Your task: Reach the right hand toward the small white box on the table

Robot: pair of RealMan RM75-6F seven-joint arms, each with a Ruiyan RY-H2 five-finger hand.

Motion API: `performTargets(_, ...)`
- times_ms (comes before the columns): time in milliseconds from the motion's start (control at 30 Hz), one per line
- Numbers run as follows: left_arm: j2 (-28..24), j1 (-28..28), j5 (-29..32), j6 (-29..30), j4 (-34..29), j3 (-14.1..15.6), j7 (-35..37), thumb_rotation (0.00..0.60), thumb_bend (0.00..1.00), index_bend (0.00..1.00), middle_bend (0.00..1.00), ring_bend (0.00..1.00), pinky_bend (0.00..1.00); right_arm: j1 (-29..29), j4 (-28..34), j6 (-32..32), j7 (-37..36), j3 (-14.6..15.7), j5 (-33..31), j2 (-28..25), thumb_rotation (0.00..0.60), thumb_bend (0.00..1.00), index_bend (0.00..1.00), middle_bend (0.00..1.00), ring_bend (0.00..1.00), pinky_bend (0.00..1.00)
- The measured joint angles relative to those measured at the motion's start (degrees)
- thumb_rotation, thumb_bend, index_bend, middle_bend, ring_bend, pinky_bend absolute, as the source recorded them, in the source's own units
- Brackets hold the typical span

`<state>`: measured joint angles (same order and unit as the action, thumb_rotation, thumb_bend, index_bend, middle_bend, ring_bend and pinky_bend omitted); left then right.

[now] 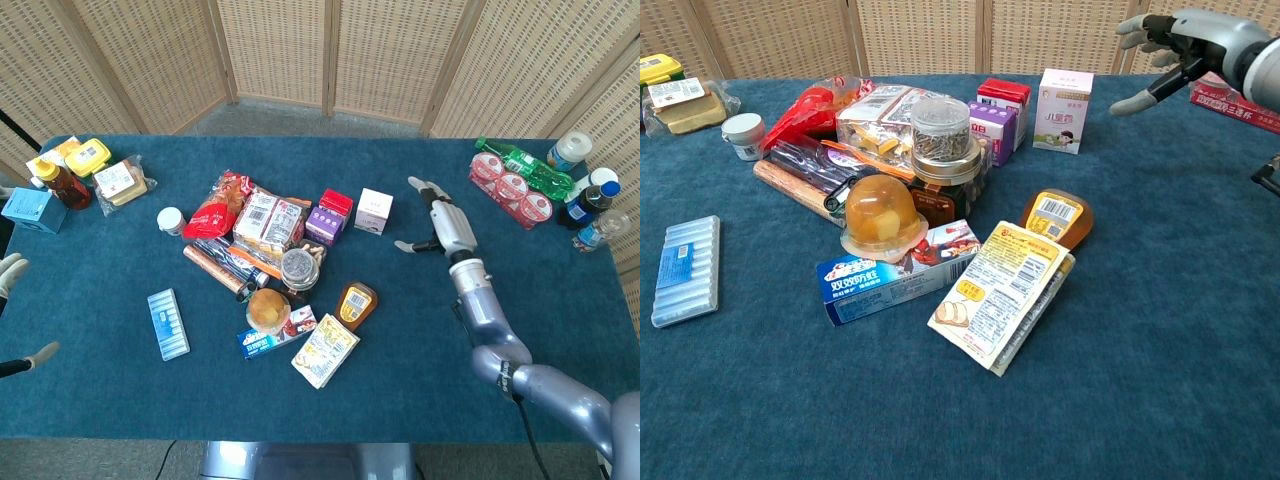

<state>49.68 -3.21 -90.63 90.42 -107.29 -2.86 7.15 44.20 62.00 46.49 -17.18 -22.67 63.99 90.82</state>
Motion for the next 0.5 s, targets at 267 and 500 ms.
performTargets(267,0.4,-0.3,2.0,-0.8,0.4,-0.6,-0.5,0.6,0.13,0.0,0.0,0.0,0.0,5.9,-7.9,-4.6,2.1,-1.7,-3.3,4.4,0.6,0.0,0.0,0.0,0.0,0.0)
performTargets(500,0.4,-0.2,2.6,-0.7,0.6,-0.8,-0.5,0.6,0.13,0.0,0.0,0.0,0.0,9.2,-16.4,-7.9,2.2,-2.6,-5.2,8.6,0.6,0.0,0.0,0.0,0.0,0.0)
